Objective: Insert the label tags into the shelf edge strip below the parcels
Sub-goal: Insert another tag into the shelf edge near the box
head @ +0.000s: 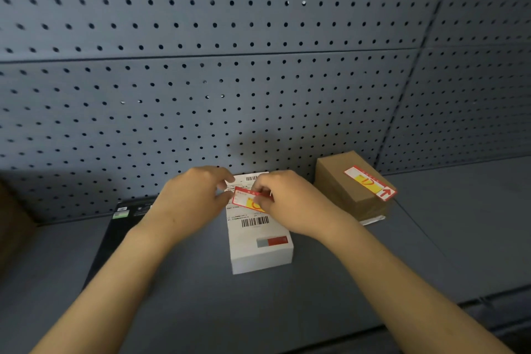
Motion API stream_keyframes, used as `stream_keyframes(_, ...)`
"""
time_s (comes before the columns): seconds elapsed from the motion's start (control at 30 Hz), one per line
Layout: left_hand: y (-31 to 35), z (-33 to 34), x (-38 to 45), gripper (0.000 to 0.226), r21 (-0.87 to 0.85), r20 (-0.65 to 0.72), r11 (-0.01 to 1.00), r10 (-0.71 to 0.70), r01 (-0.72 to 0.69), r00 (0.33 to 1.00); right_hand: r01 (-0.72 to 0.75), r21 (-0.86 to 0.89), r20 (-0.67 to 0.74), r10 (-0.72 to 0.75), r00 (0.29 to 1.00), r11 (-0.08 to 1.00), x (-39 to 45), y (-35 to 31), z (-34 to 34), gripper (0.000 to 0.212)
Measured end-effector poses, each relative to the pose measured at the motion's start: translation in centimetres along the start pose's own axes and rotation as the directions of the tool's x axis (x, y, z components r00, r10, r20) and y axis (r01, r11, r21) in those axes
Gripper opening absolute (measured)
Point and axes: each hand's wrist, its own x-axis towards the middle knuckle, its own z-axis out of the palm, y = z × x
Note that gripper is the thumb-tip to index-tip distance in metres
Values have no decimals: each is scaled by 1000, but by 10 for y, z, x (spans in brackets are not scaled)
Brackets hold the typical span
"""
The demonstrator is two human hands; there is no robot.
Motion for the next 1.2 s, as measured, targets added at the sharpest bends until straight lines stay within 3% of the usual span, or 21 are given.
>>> stream_keyframes(0.27, -50, -35, -53, 16, -10, -95, 1000, -6, 5, 995, 44, -36, -54, -46, 997, 998, 4, -70, 31, 12)
stream_keyframes(0.53, -142, -68, -123, 23, 16, -91, 997, 78, -77, 993, -27, -30, -108, 24, 994, 999, -4, -170, 90, 10)
stream_keyframes(0.73, -171, -91, -171, 19, -2, -50, 993, 121, -121, 991, -15, -32, -91, 12, 996, 999, -19, -232, 114, 13)
stream_keyframes(1.2, -215, -120, -277, 21, 19, -116, 997, -72, 75, 991, 198, -79, 20, -197, 980, 977, -41, -314, 160, 13)
